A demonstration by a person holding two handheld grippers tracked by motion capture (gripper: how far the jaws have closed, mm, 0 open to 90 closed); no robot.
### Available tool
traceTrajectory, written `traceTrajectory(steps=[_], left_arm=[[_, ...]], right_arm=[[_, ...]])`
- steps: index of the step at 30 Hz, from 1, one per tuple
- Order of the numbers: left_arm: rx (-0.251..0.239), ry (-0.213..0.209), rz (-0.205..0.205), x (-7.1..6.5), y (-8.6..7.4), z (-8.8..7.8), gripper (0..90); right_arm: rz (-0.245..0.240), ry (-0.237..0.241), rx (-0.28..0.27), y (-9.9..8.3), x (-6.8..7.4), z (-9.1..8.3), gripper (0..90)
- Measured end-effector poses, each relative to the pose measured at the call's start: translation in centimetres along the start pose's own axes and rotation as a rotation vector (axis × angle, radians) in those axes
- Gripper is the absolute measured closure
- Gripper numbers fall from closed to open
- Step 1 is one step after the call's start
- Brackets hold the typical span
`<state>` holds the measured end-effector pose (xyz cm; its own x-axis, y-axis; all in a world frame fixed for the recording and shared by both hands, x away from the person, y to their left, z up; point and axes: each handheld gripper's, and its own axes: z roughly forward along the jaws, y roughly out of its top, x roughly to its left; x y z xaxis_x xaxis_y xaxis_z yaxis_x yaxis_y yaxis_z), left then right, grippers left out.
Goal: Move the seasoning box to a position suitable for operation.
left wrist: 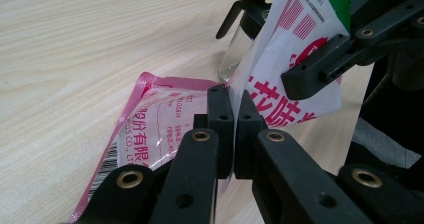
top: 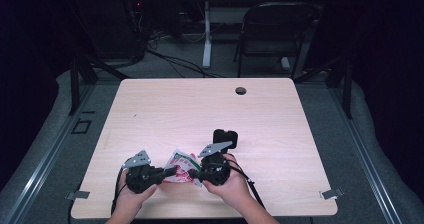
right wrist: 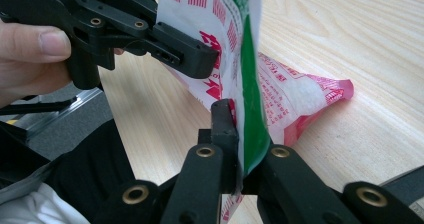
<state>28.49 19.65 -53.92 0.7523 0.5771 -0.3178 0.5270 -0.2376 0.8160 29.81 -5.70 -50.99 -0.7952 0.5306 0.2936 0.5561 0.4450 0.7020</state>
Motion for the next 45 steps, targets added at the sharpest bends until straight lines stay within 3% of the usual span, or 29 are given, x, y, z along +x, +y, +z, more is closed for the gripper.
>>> traceTrajectory(steps=[11, 19, 23, 27, 32, 39, 45], left_arm=[[-0.009, 0.028, 0.019, 0.3, 0.0, -0.8, 83.8], [-0.028, 0.056, 0.039, 0.7, -0.1, -1.5, 67.6], [0.002, 0.059, 0.043, 1.0, -0.6, -1.5, 55.9], [0.030, 0.058, 0.045, 1.2, -1.1, -1.5, 53.8], [0.048, 0.062, 0.077, 1.6, -1.8, -1.1, 44.2], [0.074, 0.052, 0.073, 2.0, -2.5, -0.3, 40.4], [0.081, 0.035, 0.072, 2.0, -2.6, 0.0, 39.1]], right_arm=[[-0.022, -0.008, -0.013, 0.4, 0.1, 0.0, 90.0], [-0.054, -0.005, -0.027, 0.4, 0.0, 0.0, 90.0], [-0.076, 0.005, -0.032, 0.5, -0.1, -0.1, 90.0], [-0.116, 0.005, -0.023, 0.7, -0.2, -0.2, 90.0], [-0.115, 0.018, -0.037, 0.6, -0.4, -0.2, 90.0], [-0.166, 0.010, -0.050, 0.8, -0.3, -0.5, 90.0], [-0.168, 0.016, -0.068, 0.9, -0.4, -0.9, 90.0]])
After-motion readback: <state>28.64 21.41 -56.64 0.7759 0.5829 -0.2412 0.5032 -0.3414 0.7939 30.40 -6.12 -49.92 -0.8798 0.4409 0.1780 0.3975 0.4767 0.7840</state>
